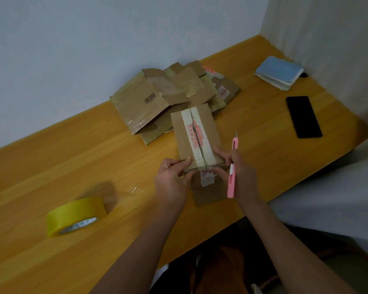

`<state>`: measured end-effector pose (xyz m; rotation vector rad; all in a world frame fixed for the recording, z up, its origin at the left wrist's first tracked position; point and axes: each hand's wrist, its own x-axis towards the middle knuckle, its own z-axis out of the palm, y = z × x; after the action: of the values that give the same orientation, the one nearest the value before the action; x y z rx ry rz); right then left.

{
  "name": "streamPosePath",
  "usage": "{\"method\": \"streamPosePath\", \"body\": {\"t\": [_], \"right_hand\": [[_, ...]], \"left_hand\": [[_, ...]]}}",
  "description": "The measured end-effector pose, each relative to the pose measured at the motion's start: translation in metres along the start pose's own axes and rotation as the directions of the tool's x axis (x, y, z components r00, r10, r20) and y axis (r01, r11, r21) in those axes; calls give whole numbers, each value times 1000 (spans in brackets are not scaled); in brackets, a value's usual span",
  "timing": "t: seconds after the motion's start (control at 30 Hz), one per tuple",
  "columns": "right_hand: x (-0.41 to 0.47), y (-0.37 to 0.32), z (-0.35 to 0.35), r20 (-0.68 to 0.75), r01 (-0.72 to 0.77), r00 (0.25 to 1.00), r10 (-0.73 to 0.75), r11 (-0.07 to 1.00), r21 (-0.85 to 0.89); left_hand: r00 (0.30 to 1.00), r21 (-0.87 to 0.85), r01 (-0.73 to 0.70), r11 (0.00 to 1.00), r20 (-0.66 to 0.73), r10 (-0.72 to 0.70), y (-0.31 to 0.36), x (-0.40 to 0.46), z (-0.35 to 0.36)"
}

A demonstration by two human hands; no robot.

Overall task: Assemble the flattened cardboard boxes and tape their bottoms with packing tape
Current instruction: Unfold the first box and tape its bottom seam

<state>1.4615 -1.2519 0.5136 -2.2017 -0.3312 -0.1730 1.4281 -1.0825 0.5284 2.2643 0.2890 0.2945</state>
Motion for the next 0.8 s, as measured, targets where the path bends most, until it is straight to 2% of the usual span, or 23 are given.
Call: {"method": "streamPosePath", "body": {"t": [0.27, 0.53, 0.6, 0.7, 0.8], "right_hand": [[0, 7, -5, 0, 31, 1000, -31, 994, 102], [5, 9, -14, 139, -33, 990, 17, 993, 117], [5, 5, -20, 217, -131, 972, 88, 973, 191], [9, -7, -36, 383, -316, 905, 183, 893, 321], [16, -21, -52, 474, -316, 867, 156, 907, 280]], "left_hand": [[995, -136, -9, 991, -102, -5, -9, -1, 10], [996, -158, -44, 986, -84, 30, -14, -1, 8], [998, -147, -54, 988, -24, 51, -12, -1, 4], [981, -131, -48, 990, 178, 71, -11, 2, -12], [891, -99, -47, 994, 446, 86, -15, 10, -33]]}}
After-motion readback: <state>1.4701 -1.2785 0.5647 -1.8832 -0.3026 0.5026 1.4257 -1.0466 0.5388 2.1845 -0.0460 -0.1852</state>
